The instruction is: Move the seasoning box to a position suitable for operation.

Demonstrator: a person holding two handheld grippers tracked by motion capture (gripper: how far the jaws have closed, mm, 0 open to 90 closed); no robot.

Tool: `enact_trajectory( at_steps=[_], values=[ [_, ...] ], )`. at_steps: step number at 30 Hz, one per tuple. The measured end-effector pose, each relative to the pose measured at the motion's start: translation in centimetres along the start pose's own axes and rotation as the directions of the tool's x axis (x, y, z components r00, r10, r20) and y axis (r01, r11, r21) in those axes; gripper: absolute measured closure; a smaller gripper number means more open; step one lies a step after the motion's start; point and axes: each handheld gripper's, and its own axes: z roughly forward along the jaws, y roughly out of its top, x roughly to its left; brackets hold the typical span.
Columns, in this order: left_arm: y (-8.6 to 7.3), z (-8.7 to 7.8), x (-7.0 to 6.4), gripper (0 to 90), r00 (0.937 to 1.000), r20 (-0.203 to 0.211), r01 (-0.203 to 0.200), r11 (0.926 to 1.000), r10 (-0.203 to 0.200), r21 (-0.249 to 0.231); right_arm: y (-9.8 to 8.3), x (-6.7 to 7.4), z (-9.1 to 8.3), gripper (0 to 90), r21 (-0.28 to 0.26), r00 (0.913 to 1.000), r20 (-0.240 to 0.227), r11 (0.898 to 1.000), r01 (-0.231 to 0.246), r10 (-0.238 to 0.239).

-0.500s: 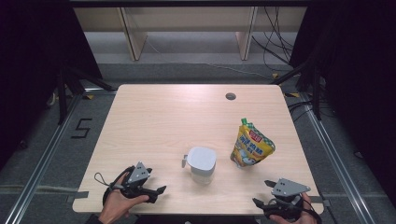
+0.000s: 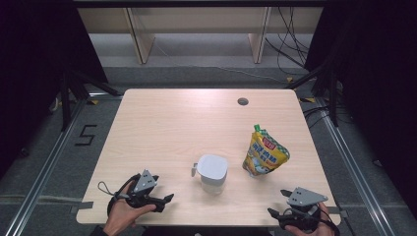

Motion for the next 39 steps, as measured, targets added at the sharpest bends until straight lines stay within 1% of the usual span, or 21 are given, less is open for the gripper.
enact_trajectory(
  at_steps=[1,2,8,10,12,13,14,15,18,19,21,24,25,28,29,31,32,34,35,38,39],
  values=[
    [0.0,-0.1,-0.2,15.1,0.9998,-0.002,0.022,0.9997,-0.022,0.008,-0.1,-0.1,0.0,26.4,-0.004,0.9999,0.001,1.000,0.012,-0.012],
    [0.1,-0.1,0.0,15.2,0.9998,-0.004,-0.019,0.9998,0.019,0.009,-0.1,-0.1,0.0,26.4,-0.002,0.9999,0.002,1.000,0.011,-0.011],
    [0.2,-0.2,0.1,15.8,0.9998,-0.006,-0.021,0.9997,0.021,0.008,-0.1,-0.1,0.0,26.5,-0.005,0.9999,0.000,1.000,0.015,-0.015],
    [0.5,-0.2,-0.1,16.2,0.9999,-0.005,0.011,0.9999,-0.011,-0.005,-0.1,-0.2,0.0,27.0,0.001,0.9999,0.001,1.000,0.015,-0.015],
    [0.6,-0.2,-0.1,16.4,0.9999,-0.007,0.015,0.9999,-0.015,-0.005,-0.2,-0.1,0.0,27.1,0.014,1.0000,-0.009,1.000,-0.003,0.003],
    [0.9,-0.3,0.0,16.5,0.9999,0.006,-0.015,0.9997,0.015,-0.017,-0.1,-0.1,-0.1,27.1,0.011,1.0000,0.005,1.000,-0.002,0.002],
    [1.0,-0.2,-0.2,17.5,0.9996,0.013,0.025,0.9994,-0.025,-0.024,-0.1,-0.2,0.0,27.2,0.002,0.9998,0.008,1.000,0.017,-0.017],
    [1.7,-0.3,-0.1,18.3,0.9996,0.027,0.009,0.9986,-0.008,-0.053,-0.1,-0.2,0.0,27.1,0.002,0.9999,0.008,1.000,0.015,-0.015],
    [2.3,-0.2,-0.2,20.4,0.9990,0.043,0.017,0.9971,-0.014,-0.075,-0.1,-0.2,0.0,27.2,0.003,0.9998,0.008,1.000,0.015,-0.015],
    [2.7,0.1,-0.2,21.7,0.9987,0.052,0.009,0.9968,-0.004,-0.080,-0.1,-0.1,0.1,27.2,0.008,0.9999,0.011,1.000,0.002,-0.002],
    [3.1,0.7,-0.4,23.5,0.9973,0.064,0.041,0.9944,-0.035,-0.098,0.0,0.1,0.1,27.2,0.015,0.9998,0.006,1.000,-0.017,0.017],
    [3.8,1.4,-0.3,27.4,0.9967,0.074,0.041,0.9935,-0.033,-0.106,0.0,0.1,0.1,27.3,0.014,0.9999,0.012,1.000,-0.005,0.005],
    [4.2,1.8,-0.3,28.9,0.9948,0.091,0.056,0.9930,-0.047,-0.104,0.0,0.0,0.1,27.5,0.013,0.9999,0.010,1.000,0.000,0.000],
    [5.7,3.3,-0.3,35.9,0.9953,0.096,0.022,0.9947,-0.013,-0.101,0.0,-0.2,0.2,27.4,0.009,0.9999,0.011,1.000,0.006,-0.006],
    [5.9,3.6,-0.3,37.9,0.9953,0.096,0.013,0.9943,-0.003,-0.106,0.0,-0.1,0.1,27.4,0.018,0.9999,0.009,1.000,-0.012,0.011],
    [6.3,4.2,-0.2,40.7,0.9950,0.100,0.000,0.9936,0.011,-0.113,0.0,-0.1,0.1,27.4,0.021,0.9999,0.009,1.000,-0.009,0.009],
    [6.4,4.5,-0.3,43.4,0.9942,0.108,0.013,0.9943,-0.001,-0.105,0.0,-0.1,0.1,27.4,0.023,0.9999,0.010,1.000,-0.006,0.006],
    [6.6,5.2,-0.1,47.3,0.9921,0.121,-0.022,0.9944,0.035,-0.103,0.0,-0.2,0.2,27.4,0.011,0.9999,0.010,1.000,0.009,-0.009],
    [6.7,5.7,0.0,52.9,0.9894,0.145,0.007,0.9956,0.007,-0.094,0.0,-0.1,0.2,27.4,0.016,0.9999,0.007,1.000,0.010,-0.010],
    [6.8,6.1,0.1,58.7,0.9867,0.162,-0.001,0.9949,0.017,-0.101,0.0,-0.1,0.3,27.4,0.016,0.9999,0.004,1.000,0.014,-0.014],
    [6.9,6.3,0.1,58.7,0.9842,0.177,0.008,0.9947,0.010,-0.102,0.0,0.1,0.3,27.4,0.025,1.0000,0.004,1.000,-0.002,0.002]
  ],
)
